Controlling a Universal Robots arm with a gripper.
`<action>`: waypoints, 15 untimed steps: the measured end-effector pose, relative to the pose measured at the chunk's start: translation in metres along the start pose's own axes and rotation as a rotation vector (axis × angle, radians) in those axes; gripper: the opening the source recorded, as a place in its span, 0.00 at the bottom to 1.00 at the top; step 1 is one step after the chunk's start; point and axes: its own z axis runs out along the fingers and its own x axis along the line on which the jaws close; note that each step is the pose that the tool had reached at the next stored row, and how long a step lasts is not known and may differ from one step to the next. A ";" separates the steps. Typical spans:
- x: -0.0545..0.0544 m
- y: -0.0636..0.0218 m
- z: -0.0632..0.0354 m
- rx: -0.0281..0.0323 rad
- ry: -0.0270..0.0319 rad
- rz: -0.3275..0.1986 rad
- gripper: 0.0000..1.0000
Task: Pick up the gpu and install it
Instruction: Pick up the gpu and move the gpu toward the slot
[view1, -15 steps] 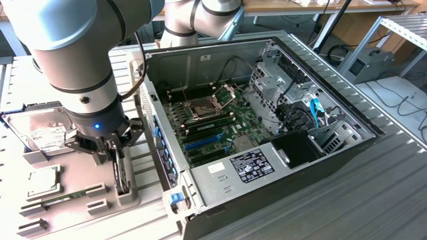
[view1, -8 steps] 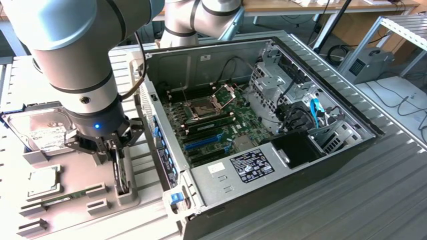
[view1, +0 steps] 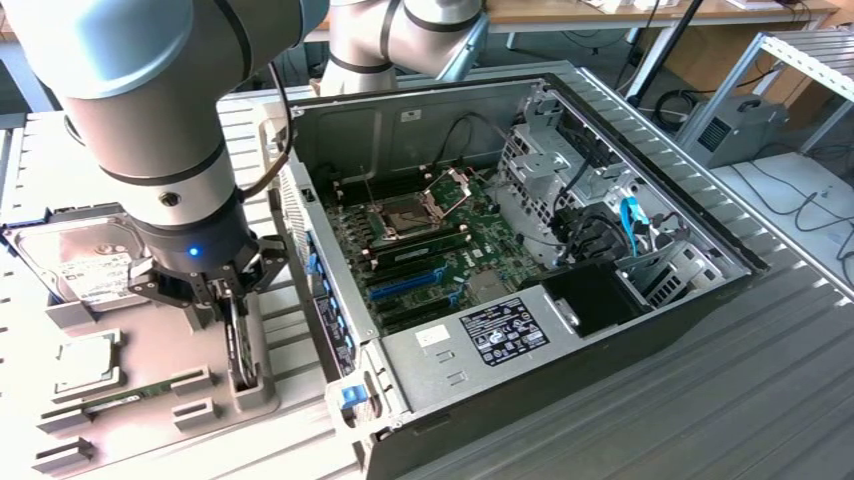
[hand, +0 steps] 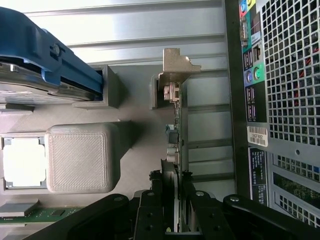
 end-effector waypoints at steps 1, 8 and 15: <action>0.000 0.0000 -0.0003 0.0000 0.0000 0.000 0.26; 0.000 0.0002 -0.0043 0.0000 0.0000 0.000 0.26; 0.000 0.0004 -0.0089 0.0000 0.0000 0.000 0.26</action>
